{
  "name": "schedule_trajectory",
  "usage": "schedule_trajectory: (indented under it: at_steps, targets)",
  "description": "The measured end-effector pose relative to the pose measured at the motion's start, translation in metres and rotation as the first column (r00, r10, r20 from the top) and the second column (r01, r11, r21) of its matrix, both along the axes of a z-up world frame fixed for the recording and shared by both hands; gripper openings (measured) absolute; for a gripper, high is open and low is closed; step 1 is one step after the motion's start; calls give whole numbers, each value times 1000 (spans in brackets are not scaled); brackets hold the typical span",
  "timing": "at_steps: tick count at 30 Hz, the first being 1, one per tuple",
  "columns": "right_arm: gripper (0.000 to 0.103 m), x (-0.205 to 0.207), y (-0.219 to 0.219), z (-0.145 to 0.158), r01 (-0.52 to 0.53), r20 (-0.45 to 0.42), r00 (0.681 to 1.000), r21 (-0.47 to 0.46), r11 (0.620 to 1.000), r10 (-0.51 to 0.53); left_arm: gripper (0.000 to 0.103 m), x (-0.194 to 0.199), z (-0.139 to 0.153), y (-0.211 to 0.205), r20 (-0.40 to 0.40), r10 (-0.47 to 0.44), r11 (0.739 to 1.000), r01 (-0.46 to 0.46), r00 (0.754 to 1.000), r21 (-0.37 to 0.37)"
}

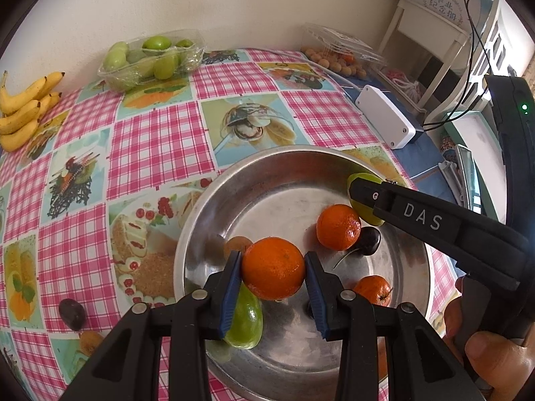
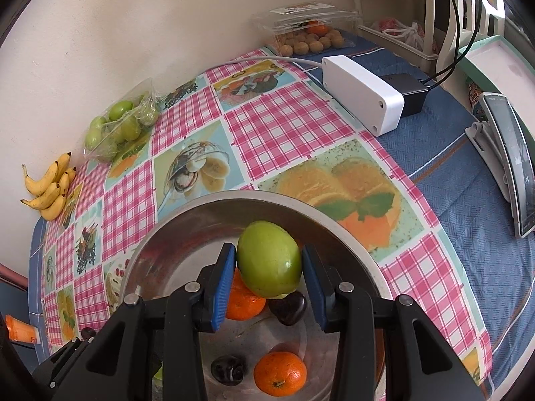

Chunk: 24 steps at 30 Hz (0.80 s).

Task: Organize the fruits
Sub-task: 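Open both grippers to drop the tangerine and mango into the silver bowl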

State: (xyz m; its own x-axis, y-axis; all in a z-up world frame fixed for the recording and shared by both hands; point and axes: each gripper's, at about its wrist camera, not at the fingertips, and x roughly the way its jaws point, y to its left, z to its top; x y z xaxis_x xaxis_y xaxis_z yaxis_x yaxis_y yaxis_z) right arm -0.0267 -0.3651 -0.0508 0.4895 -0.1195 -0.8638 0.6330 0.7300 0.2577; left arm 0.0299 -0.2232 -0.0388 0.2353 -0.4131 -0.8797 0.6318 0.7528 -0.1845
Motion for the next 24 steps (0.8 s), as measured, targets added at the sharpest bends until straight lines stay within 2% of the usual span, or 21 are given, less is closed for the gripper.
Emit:
schedule_trajectory:
  at_steps: [13, 15, 16, 24]
  targets:
    - [42, -3, -3, -2, 17, 1, 1000, 11, 1000, -17, 41, -2, -5, -3, -24, -16, 1000, 17, 1000, 8]
    - [42, -3, -2, 0, 16, 3, 1000, 6, 1000, -16, 44, -2, -4, -3, -27, -19, 1000, 19, 999, -1]
    - [42, -3, -2, 2, 14, 4, 1000, 2, 1000, -14, 47, -1, -3, -3, -26, -19, 1000, 19, 999, -2]
    - [42, -6, 8, 32, -13, 40, 999, -61, 998, 15, 48, 1, 14, 5, -25, 1, 1000, -2, 1000, -29]
